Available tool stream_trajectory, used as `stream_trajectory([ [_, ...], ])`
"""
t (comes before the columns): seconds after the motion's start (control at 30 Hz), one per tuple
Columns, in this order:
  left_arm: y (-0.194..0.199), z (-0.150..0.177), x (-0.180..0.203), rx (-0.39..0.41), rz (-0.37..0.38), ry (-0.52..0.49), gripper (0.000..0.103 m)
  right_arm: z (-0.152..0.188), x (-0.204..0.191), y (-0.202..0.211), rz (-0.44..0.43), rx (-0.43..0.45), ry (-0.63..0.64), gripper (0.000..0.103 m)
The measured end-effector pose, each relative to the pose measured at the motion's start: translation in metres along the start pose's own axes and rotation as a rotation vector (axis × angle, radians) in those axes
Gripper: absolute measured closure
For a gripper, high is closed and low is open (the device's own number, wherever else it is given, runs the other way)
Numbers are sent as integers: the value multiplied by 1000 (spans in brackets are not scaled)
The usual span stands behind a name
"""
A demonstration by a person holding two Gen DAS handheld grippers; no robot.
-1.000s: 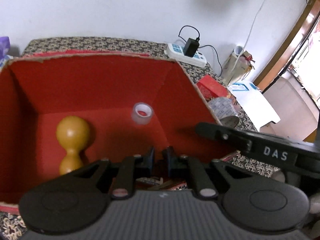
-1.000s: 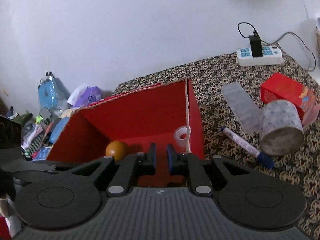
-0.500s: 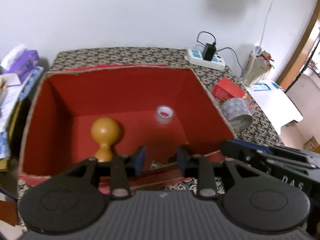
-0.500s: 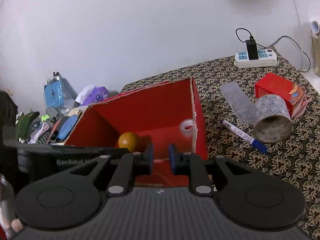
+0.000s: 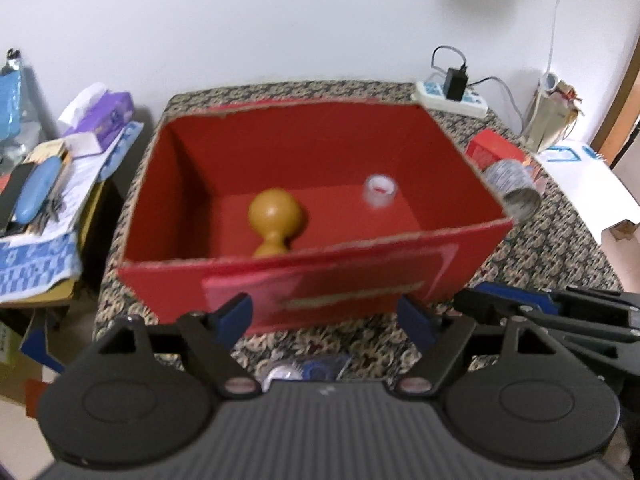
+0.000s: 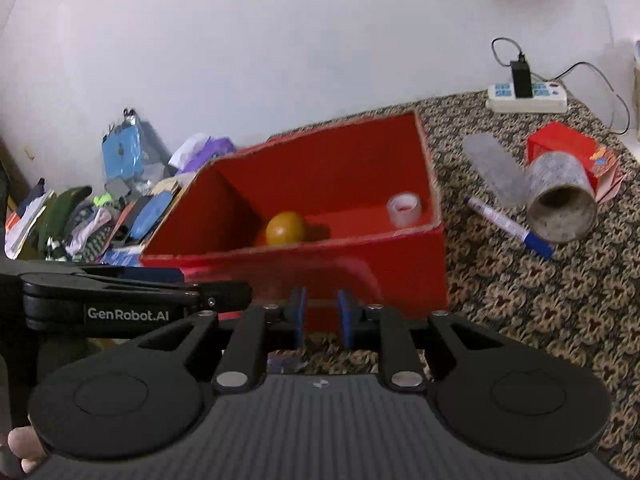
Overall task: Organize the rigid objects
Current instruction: 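Move the right gripper back down to the orange tape measure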
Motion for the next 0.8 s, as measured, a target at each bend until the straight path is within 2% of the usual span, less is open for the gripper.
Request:
stream_trajectory([
  [0.33,-1,29,-10,-39,-57,10,16,25,-14,-6,18,-64,19,97],
  [0.73,-14,53,-8,-101,-118,-5,13,47,-10,-10,62,-127,-11,94],
  [0.8,-17,54,-10,-110,-125,1,13,48,-8,-11,69,-135,-23,91],
])
Point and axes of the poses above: each gripper's, at about its wrist camera, not at the fingertips, and y roughly against the way its jaws point, x to its right, z to its underside, the point moved 5 cm from there along -y, roughly the way its jaws point, and after that the axes turned 11 degrees about -x, right-handed, at the moved point
